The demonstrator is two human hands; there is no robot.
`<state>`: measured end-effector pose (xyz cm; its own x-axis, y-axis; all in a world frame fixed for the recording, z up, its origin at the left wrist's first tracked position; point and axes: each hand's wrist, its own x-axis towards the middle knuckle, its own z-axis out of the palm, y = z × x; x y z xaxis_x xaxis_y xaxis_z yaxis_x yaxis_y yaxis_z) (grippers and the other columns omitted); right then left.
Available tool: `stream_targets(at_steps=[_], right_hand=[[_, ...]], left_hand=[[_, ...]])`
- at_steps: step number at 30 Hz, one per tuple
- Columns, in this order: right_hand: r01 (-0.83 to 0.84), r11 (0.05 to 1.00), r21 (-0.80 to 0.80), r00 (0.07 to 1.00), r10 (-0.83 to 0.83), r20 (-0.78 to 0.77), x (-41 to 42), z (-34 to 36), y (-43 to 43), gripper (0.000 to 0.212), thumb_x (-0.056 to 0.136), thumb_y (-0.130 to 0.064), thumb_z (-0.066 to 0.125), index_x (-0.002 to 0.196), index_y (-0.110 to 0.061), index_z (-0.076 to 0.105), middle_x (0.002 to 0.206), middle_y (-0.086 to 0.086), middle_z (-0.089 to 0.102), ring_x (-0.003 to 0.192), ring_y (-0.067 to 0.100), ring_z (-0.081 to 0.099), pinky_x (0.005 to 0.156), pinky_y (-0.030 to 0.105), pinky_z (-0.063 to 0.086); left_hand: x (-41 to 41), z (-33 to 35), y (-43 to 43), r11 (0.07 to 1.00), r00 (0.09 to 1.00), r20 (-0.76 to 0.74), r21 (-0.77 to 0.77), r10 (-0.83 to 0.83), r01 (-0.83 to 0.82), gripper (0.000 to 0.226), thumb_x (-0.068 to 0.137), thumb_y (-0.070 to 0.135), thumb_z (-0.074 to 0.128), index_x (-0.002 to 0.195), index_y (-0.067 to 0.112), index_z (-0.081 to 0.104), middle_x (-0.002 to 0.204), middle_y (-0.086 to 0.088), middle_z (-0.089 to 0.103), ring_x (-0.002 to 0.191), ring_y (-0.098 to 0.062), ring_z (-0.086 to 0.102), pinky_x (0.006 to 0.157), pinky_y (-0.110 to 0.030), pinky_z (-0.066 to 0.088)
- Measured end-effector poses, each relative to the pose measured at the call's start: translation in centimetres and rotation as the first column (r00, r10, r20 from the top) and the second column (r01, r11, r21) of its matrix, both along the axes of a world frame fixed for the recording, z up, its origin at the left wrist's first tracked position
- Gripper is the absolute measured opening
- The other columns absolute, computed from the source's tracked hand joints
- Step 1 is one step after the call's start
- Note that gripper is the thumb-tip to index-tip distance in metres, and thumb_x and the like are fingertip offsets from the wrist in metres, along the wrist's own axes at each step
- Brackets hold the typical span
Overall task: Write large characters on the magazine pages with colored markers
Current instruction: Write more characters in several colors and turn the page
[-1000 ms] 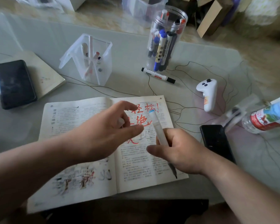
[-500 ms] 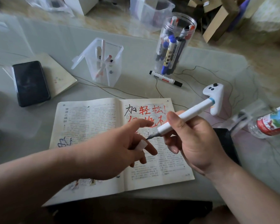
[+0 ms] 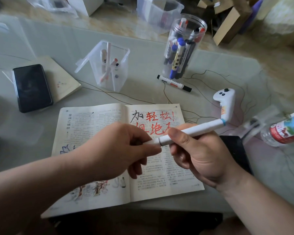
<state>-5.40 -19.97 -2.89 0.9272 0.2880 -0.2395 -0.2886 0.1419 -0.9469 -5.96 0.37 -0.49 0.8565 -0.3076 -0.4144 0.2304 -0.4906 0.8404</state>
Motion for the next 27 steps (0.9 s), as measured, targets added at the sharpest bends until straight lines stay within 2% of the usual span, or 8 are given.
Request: stream_targets(at_steps=[3,12,14,16,19,22,24,27], right_hand=[[0.017,1.0,-0.021,1.0,-0.017,-0.013,-0.3,-0.3,0.3,0.036,0.082,-0.03,0.08,0.074,0.003,0.067,0.056,0.013,0.054,0.04,0.019,0.039,0.04,0.019,0.033],[-0.015,0.998,-0.059,0.999,0.013,-0.03,-0.7,0.4,1.0,0.036,0.083,-0.048,0.066,0.068,-0.016,0.067,0.056,0.01,0.056,0.045,0.02,0.05,0.042,0.028,0.04],[-0.07,0.986,-0.153,0.995,0.059,-0.079,-0.9,0.5,1.2,0.038,0.087,-0.055,0.061,0.07,-0.021,0.067,0.064,0.007,0.062,0.056,0.021,0.058,0.052,0.034,0.047],[-0.152,0.956,-0.25,0.975,0.103,-0.198,-0.9,0.3,1.2,0.041,0.096,-0.051,0.057,0.074,-0.016,0.062,0.061,0.008,0.06,0.053,0.023,0.053,0.051,0.034,0.043],[-0.337,0.888,-0.313,0.913,0.228,-0.338,-0.6,0.6,0.6,0.029,0.099,-0.032,0.059,0.083,-0.008,0.055,0.051,0.01,0.049,0.042,0.018,0.039,0.044,0.028,0.03],[-0.459,0.848,-0.265,0.856,0.343,-0.386,-0.3,1.3,0.0,0.024,0.096,-0.024,0.064,0.091,0.0,0.062,0.045,0.008,0.044,0.036,0.015,0.035,0.04,0.023,0.03],[-0.533,0.83,-0.164,0.798,0.429,-0.424,-0.3,1.6,0.0,0.028,0.096,-0.028,0.063,0.091,-0.002,0.068,0.043,0.007,0.043,0.035,0.014,0.033,0.037,0.021,0.026],[-0.517,0.856,0.014,0.75,0.46,-0.475,-0.3,1.4,-0.3,0.041,0.095,-0.041,0.056,0.077,-0.007,0.069,0.044,0.009,0.043,0.031,0.014,0.029,0.034,0.017,0.02]], left_hand=[[-0.7,-0.1,-0.2,0.999,0.998,0.052,0.041,-0.027,0.025,0.035,0.091,0.044,0.067,0.064,0.022,0.065,0.058,-0.002,0.069,0.046,-0.011,0.064,0.047,-0.016,0.045],[-1.5,0.6,-1.5,0.997,0.999,-0.022,-0.071,-0.025,0.024,0.044,0.089,0.052,0.062,0.066,0.015,0.068,0.057,-0.006,0.069,0.047,-0.021,0.066,0.05,-0.029,0.054],[-0.8,0.7,-0.8,0.997,0.997,-0.001,-0.015,-0.081,0.081,0.055,0.082,0.069,0.049,0.077,0.019,0.071,0.067,-0.001,0.072,0.057,-0.018,0.07,0.061,-0.039,0.061],[0.2,0.0,0.7,0.987,0.98,0.179,0.15,-0.084,0.057,0.053,0.082,0.072,0.041,0.093,0.029,0.07,0.083,0.013,0.071,0.071,-0.003,0.067,0.073,-0.039,0.059],[1.1,-0.6,2.6,0.925,0.834,0.5,0.379,-0.234,0.032,0.046,0.088,0.05,0.053,0.133,0.041,0.051,0.119,0.03,0.05,0.101,0.014,0.049,0.088,-0.012,0.045],[1.1,-1.5,2.6,0.835,0.665,0.55,0.506,-0.505,0.216,0.067,0.09,0.052,0.057,0.15,0.038,0.031,0.144,0.02,0.04,0.131,0.004,0.035,0.111,-0.022,0.031],[0.5,-2.1,1.7,0.777,0.634,0.48,0.526,-0.607,0.346,0.054,0.094,0.054,0.053,0.145,0.044,0.035,0.138,0.024,0.045,0.128,0.007,0.036,0.111,-0.02,0.031],[-0.5,-2.2,1.0,0.783,0.761,0.28,0.438,-0.585,0.442,0.018,0.1,0.051,0.041,0.115,0.046,0.048,0.106,0.024,0.056,0.099,0.005,0.051,0.091,-0.022,0.046]])
